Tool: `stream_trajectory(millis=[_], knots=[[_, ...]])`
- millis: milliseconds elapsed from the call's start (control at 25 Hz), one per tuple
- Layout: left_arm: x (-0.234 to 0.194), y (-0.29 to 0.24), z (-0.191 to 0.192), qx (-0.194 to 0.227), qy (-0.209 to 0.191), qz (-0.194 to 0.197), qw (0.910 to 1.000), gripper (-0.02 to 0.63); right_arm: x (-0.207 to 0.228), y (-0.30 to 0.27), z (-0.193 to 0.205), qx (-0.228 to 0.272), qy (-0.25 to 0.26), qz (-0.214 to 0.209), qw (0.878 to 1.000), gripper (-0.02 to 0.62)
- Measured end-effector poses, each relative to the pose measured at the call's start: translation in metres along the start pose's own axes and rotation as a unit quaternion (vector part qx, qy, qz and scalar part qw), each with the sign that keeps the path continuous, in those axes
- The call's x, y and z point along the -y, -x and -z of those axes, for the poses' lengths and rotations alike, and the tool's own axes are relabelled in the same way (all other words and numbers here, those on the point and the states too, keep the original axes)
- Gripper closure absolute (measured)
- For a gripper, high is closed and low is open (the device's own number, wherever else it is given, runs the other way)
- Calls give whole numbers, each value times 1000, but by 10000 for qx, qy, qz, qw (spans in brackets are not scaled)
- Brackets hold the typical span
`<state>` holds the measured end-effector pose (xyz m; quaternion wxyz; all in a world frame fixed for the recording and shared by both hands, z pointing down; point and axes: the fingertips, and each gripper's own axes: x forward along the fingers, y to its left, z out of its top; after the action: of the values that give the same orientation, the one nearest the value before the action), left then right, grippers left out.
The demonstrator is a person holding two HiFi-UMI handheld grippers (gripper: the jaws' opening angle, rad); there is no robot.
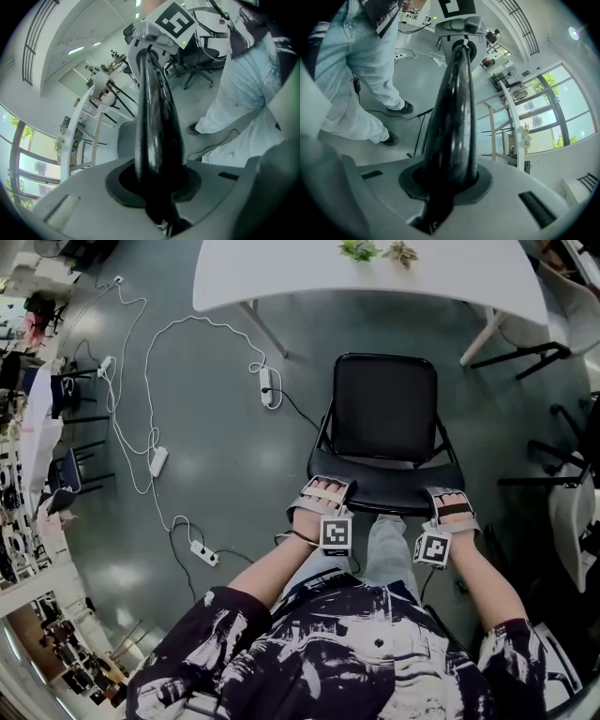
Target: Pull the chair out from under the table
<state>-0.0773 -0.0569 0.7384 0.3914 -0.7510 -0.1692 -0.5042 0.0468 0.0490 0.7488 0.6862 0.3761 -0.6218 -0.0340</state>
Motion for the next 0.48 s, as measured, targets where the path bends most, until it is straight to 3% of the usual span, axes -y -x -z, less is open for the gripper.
stream_trajectory(millis=[80, 200, 240, 280, 320, 480], knots=[[4, 1, -1, 9, 22, 65, 10000, 554, -2, 1, 0, 12, -2, 3, 10000, 545], [6, 0, -1, 128, 151, 384, 9991, 490, -1, 2, -6, 148, -67, -40, 9999, 544], [7, 2, -1, 169, 237, 548, 9981, 460, -1, 3, -6, 215, 9, -74, 9997, 493], [8, 4, 1, 178, 338, 745, 9965, 451, -3, 3, -3, 274, 146, -129, 9994, 397], [9, 8, 4, 161, 437, 958, 9943, 424, -5, 6, 1, 348, 247, -223, 9988, 357], [6, 44, 27, 138, 767, 1655, 9831, 373, 9, 49, 16, 765, 19, -874, 9932, 285]])
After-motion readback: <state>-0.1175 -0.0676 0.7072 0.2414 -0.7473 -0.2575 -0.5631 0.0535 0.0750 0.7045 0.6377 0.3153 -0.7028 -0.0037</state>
